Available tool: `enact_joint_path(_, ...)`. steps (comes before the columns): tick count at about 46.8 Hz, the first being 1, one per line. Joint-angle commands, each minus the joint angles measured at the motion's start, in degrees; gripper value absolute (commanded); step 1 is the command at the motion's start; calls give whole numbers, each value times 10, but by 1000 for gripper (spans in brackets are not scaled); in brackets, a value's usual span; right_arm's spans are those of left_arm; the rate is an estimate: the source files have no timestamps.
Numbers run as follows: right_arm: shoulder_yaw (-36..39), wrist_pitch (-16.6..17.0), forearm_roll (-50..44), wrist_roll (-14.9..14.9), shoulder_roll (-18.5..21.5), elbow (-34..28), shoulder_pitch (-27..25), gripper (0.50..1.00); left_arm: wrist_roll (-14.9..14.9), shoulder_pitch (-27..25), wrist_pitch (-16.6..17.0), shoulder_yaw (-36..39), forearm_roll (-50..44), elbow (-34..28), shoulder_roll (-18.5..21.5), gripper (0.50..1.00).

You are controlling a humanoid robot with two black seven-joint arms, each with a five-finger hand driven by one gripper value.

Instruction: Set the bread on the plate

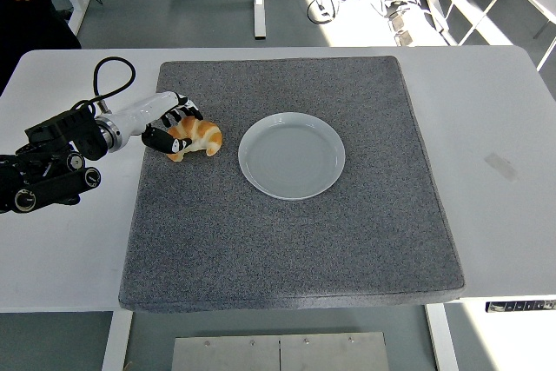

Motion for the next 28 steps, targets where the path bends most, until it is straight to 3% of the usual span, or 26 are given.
enact_joint_path(1,0,0,0,0,0,0,0,1000,0,1,0,0,0,1,0,555)
enact_joint_path(11,0,0,0,0,0,0,0,1000,0,1,1,0,0,1,0,500)
enact_joint_path(28,0,0,0,0,0,0,0,1000,1,-10,-2,-8,-4,0,4,500)
